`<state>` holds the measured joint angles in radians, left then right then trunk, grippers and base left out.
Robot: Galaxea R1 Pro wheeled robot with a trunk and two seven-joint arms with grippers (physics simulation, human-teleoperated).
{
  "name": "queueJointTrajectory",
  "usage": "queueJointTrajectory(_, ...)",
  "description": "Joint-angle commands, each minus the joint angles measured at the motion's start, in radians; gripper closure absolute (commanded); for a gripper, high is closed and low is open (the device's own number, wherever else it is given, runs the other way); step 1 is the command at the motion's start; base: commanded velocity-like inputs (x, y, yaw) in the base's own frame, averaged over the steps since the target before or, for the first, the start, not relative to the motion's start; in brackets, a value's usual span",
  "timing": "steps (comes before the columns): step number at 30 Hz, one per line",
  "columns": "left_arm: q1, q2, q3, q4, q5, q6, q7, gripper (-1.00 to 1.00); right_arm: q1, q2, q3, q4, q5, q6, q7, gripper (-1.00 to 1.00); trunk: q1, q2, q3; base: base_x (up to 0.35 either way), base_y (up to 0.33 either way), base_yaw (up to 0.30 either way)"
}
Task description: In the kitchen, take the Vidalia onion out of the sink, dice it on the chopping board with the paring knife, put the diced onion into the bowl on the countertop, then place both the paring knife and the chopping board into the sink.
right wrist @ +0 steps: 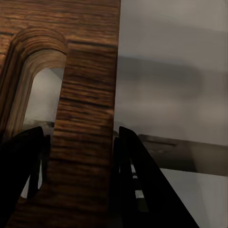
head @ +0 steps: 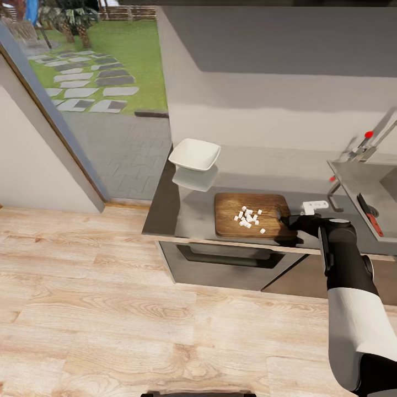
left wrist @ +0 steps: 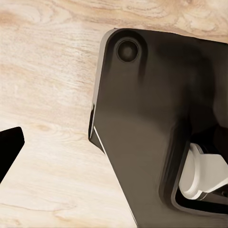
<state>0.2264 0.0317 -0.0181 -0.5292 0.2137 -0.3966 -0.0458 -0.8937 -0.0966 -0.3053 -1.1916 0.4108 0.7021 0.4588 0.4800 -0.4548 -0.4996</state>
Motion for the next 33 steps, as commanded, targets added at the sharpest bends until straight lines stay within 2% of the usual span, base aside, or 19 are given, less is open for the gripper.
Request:
queueJointTrajectory(1, 0.001, 0.0, -0.002, 0.0, 0.01, -0.001, -0.005, -1.0, 0.0, 0.0, -0.002, 0.021, 0.026, 0.0, 0.009, 1.0, 0.001, -0.001, -0.001, 0.0, 0.0, 0.0)
queueJointTrajectory(10, 0.0, 0.0, -0.002, 0.002, 0.011, -0.001, -0.005, -1.0, 0.0, 0.0, -0.002, 0.021, 0.026, 0.001, 0.009, 1.0, 0.001, -0.001, 0.002, 0.0, 0.0, 0.0)
queueJointTrajectory(33, 0.0, 0.0, -0.002, 0.003, 0.011, -0.001, -0.005, -1.0, 0.0, 0.0, -0.002, 0.021, 0.025, 0.002, 0.01, 1.0, 0.001, -0.001, 0.037, 0.0, 0.0, 0.0)
